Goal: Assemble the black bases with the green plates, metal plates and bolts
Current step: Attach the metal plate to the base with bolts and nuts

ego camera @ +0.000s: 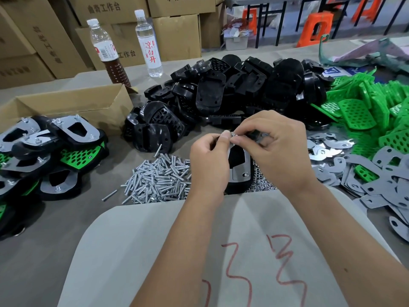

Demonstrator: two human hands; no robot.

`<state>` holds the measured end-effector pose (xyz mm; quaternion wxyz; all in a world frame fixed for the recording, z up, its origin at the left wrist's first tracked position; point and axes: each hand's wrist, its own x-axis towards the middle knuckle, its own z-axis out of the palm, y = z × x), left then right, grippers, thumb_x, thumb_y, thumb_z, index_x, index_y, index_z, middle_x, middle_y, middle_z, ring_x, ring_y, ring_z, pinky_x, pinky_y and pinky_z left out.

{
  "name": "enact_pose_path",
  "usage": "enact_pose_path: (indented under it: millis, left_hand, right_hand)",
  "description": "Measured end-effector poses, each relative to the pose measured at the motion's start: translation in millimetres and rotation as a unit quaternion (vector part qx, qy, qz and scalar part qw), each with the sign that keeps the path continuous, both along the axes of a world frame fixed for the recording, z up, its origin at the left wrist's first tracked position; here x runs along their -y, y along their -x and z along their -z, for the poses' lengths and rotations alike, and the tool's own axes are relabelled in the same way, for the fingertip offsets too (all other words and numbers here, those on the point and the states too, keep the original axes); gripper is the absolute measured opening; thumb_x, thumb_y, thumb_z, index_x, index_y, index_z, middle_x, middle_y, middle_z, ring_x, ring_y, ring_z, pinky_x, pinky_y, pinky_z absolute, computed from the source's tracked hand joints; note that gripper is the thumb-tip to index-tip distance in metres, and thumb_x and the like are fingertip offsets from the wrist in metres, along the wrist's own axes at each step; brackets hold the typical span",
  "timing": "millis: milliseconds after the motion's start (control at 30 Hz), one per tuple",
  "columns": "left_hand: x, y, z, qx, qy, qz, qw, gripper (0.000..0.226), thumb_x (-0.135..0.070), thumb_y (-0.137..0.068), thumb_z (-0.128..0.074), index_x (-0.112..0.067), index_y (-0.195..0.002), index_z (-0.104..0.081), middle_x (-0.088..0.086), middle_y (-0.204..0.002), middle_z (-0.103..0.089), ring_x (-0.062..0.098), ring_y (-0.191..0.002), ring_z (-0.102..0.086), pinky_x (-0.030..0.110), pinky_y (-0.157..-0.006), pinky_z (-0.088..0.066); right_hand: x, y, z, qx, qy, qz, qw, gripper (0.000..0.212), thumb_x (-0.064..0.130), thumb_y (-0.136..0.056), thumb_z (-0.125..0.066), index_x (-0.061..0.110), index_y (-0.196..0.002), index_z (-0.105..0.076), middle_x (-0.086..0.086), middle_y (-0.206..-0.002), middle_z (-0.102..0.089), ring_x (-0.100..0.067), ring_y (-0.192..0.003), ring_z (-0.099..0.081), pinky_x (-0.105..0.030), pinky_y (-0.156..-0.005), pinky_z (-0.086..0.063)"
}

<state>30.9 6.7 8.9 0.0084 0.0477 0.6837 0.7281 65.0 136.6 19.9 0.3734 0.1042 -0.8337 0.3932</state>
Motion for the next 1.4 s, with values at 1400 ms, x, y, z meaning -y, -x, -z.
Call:
enact_pose_path:
  millis: [1400]
  left_hand:
    - [2.0,3.5,-4.4,0.078,-0.051,-0.043,0.995,0.022,-0.019,-0.098,-0.072,0.002,-0.101,-0.072,0.029,-0.104,-0.073,0.032,-0.090,-0.071,0.056,-0.096,-0.057]
  right_hand:
    - [17.7,-3.6,11.0,-0.055,0.000,0.074,0.996,0.007,0.006,-0.093,-0.078,0.009,-0.086,-0.079,0.004,-0.087,-0.075,-0.019,-0.088,-0.066,-0.034,-0.069,-0.052]
